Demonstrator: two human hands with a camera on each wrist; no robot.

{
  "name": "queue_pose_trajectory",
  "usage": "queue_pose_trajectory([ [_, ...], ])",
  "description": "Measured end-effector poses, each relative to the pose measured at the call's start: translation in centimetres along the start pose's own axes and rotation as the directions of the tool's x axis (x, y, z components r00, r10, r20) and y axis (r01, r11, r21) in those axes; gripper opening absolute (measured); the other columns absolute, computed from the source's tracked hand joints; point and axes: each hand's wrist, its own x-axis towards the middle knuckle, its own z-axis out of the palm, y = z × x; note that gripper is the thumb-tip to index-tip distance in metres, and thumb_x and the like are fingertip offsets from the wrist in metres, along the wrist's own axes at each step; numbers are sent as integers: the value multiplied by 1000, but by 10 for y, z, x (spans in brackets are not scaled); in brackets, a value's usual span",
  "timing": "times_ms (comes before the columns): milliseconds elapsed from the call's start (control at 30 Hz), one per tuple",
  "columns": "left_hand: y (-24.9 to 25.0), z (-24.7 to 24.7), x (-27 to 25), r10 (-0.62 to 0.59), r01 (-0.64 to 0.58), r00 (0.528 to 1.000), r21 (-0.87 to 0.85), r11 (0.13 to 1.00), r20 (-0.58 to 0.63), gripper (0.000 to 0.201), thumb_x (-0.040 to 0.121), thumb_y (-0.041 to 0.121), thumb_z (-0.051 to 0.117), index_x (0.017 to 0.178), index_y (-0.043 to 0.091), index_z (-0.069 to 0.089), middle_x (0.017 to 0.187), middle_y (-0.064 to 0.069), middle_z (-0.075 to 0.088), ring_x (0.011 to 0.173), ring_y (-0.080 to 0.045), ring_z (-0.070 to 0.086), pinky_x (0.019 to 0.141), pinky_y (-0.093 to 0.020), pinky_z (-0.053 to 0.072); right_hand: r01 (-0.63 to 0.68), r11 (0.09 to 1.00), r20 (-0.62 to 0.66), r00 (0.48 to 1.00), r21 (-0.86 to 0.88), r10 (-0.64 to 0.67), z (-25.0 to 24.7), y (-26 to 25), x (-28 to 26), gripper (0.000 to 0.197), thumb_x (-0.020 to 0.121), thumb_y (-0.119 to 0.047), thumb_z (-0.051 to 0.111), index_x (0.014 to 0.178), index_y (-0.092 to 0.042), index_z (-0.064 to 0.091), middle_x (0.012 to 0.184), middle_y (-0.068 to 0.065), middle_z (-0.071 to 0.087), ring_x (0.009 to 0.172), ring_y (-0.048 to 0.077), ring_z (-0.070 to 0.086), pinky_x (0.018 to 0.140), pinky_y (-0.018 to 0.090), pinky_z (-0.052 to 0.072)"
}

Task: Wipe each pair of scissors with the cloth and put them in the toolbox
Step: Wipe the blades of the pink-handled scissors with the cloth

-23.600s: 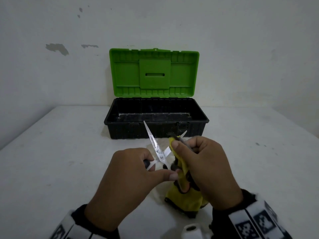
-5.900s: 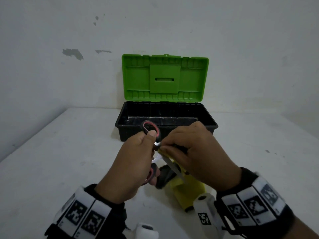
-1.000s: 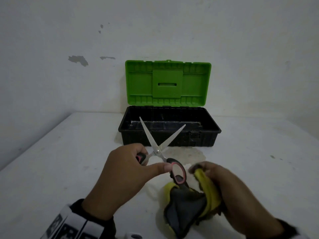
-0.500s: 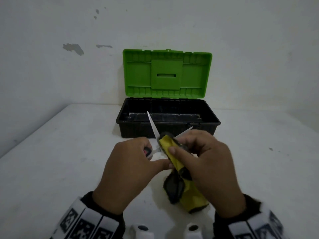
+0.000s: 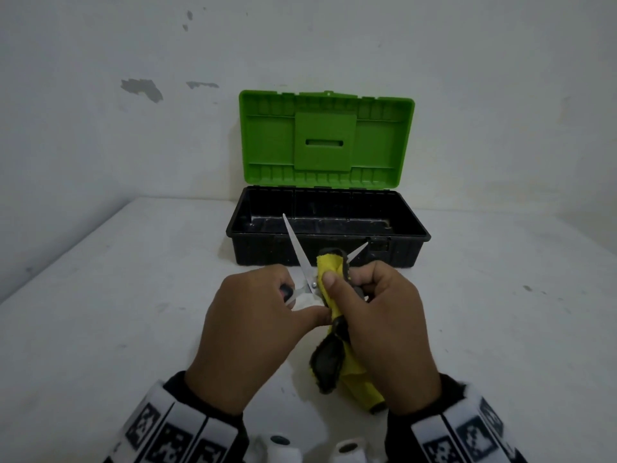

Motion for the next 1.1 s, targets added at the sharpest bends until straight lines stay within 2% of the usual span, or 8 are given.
queue_pose_trajectory([
  [67,-2,1,-1,-2,2,1000,-1,1000,10,43,56,65,72,67,28,55,57,12,52,53,-5,49,48,-15,33,6,1000,23,1000,-7,-6,-1,-1,-1,22,85,-30,74,74,-14,63,66,-4,60,63,2,57,57,10,46],
  [200,-2,2,-3,48,-49,999,-16,999,-14,54,52,71,74,61,21,54,53,7,51,48,-7,42,45,-18,30,41,999,-96,994,-11,-42,-8,4,11,25,84,-29,75,71,-14,61,65,0,62,59,8,57,53,12,45],
  [333,-4,2,0,49,-49,998,-24,999,-25,48,53,64,79,61,23,55,52,9,50,46,-4,41,43,-15,31,21,1000,15,1000,-20,-21,-5,1,4,24,83,-29,76,71,-15,61,65,-3,60,62,8,57,56,13,47],
  [533,-7,3,-2,100,-103,994,-80,991,-52,62,48,74,76,52,19,47,45,6,41,43,-8,34,57,-16,39,2,999,-129,992,41,3,-16,6,20,29,84,-30,76,69,-12,60,62,5,62,52,6,53,48,13,43],
  [667,-10,1,-1,89,-91,996,-84,992,-26,59,47,71,78,51,21,46,44,7,40,42,-6,31,53,-12,38,12,1000,-26,1000,4,-12,-12,2,9,28,82,-29,78,69,-13,60,61,-1,59,53,5,53,51,15,45],
  [800,-7,1,-3,65,-66,998,-89,994,-7,63,44,75,75,52,17,51,44,5,41,44,-6,32,51,-16,37,-11,998,-141,990,54,18,-20,7,22,30,83,-31,77,66,-15,58,56,-2,58,47,3,49,46,12,40],
  [967,-9,0,-2,58,-58,998,-104,993,-3,62,41,75,74,50,19,49,43,6,40,43,-7,32,55,-15,40,10,999,-55,998,33,-8,-16,5,11,29,83,-29,77,68,-13,59,58,-3,57,50,3,50,48,13,43],
  [1100,-9,2,-2,66,-64,998,-115,991,15,63,43,76,73,54,16,55,45,3,44,44,-7,34,52,-16,38,-10,998,-146,989,57,19,-23,11,24,32,83,-32,77,65,-13,58,54,-4,55,46,3,48,46,12,39],
])
